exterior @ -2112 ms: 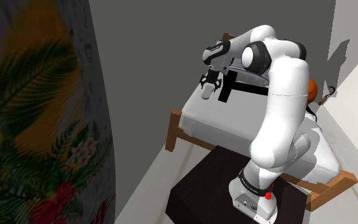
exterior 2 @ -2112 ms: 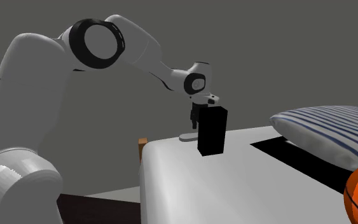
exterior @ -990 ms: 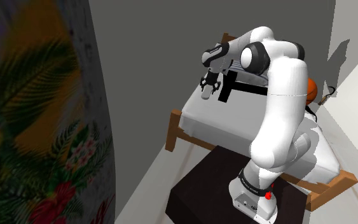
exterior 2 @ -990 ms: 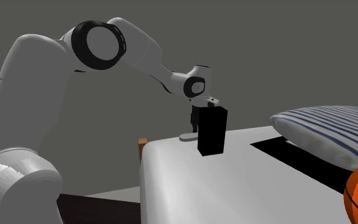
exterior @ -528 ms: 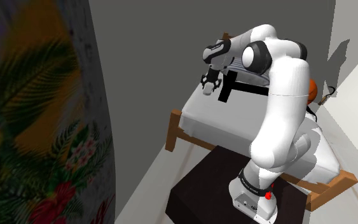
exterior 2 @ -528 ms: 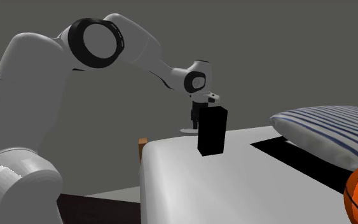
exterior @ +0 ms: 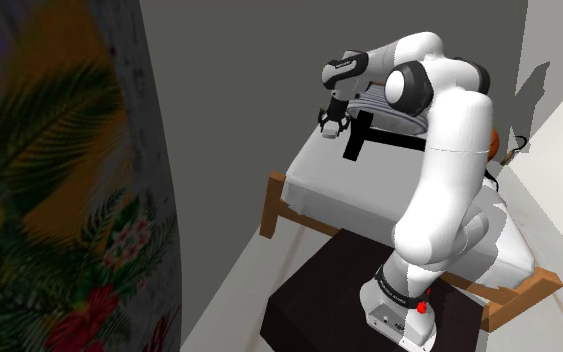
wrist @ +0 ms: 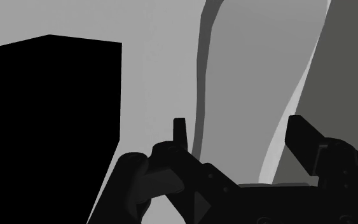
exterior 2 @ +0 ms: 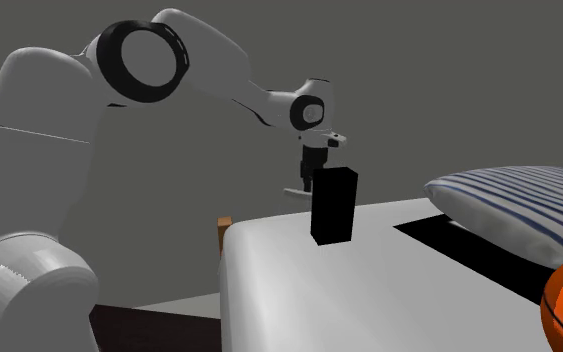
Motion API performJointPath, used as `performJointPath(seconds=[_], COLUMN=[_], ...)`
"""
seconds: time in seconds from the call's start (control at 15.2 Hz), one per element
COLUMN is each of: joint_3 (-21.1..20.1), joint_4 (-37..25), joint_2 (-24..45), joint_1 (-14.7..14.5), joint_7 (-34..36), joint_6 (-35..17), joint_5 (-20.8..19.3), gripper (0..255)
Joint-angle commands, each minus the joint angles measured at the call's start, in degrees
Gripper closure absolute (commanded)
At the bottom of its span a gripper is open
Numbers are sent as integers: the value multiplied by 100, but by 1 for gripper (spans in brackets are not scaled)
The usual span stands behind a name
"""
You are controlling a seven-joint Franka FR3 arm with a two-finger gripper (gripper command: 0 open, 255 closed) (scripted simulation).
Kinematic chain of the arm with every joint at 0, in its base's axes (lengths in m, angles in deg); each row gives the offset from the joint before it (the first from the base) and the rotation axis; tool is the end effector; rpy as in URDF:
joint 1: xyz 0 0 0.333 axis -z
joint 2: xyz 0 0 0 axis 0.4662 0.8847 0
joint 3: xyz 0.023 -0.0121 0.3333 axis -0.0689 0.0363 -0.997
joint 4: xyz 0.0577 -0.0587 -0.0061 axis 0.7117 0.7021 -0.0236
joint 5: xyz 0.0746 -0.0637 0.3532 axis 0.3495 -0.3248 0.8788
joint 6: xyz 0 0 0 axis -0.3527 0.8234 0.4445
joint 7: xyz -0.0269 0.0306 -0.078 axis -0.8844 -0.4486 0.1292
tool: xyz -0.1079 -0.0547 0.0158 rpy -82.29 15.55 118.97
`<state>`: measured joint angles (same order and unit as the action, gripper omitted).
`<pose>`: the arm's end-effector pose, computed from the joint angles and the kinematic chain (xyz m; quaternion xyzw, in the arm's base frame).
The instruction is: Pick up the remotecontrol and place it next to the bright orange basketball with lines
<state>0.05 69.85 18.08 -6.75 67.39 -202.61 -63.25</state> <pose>0.5242 -0.3769 0.4100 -0.8627 0.5056 -0.0014 0.0068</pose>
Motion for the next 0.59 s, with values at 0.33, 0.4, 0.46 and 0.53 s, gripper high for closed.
performJointPath(seconds=[0.33,0.4,0.46,0.53], joint_3=[29,33,36,39], joint_4=[-345,-400,-458,-517], joint_2=[-158,-174,-188,-201], joint_1=[-4,-3,-2,-1], joint_7=[48,54,60,65], joint_6=[494,564,634,706], joint_5=[-67,-74,-81,-87], gripper=[255,255,255,255])
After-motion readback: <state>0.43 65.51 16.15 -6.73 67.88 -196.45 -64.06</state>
